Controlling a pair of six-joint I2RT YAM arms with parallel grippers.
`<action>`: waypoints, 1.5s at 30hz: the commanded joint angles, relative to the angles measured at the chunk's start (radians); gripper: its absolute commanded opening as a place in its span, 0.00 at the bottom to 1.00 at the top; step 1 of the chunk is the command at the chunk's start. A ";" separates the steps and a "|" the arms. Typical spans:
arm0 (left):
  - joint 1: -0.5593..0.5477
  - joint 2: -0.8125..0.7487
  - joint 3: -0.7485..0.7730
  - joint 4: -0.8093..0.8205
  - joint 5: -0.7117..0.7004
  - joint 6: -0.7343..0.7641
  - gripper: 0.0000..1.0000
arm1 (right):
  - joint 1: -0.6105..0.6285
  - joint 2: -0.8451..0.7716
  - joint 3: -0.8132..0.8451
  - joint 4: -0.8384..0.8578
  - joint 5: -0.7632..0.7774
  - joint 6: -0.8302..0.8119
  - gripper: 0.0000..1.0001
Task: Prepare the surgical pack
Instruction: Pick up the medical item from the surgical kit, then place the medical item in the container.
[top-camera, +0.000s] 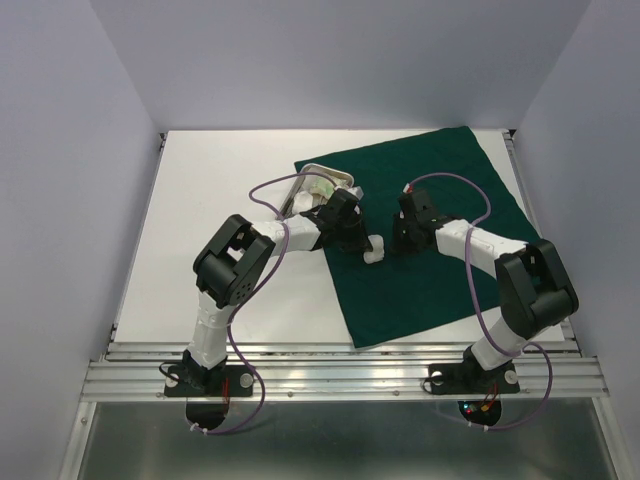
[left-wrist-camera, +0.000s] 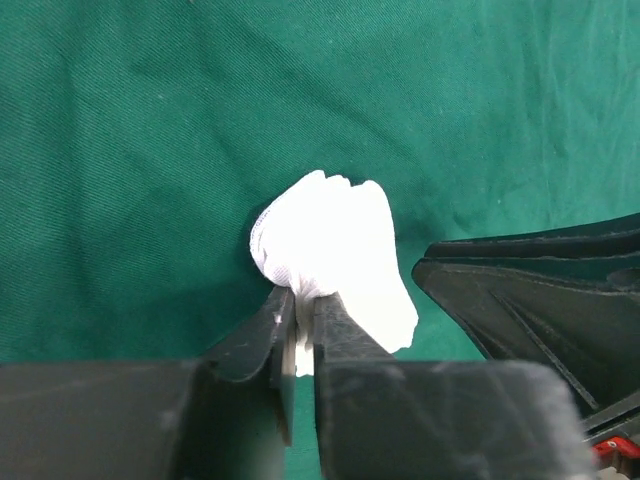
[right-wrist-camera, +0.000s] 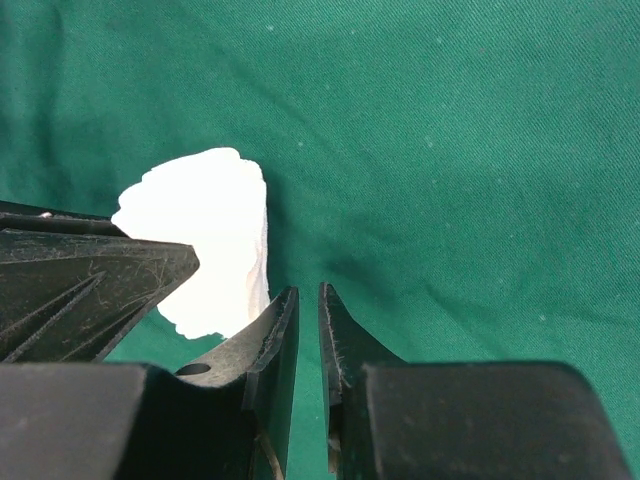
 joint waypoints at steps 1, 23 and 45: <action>-0.006 -0.037 0.024 0.021 0.018 0.019 0.08 | -0.006 -0.004 0.027 0.040 -0.001 0.003 0.19; 0.012 -0.120 0.107 -0.164 0.153 0.299 0.00 | -0.006 -0.036 -0.015 0.031 0.036 0.014 0.20; 0.216 -0.169 0.257 -0.460 0.188 0.642 0.00 | -0.006 -0.140 -0.112 -0.025 0.139 -0.045 0.20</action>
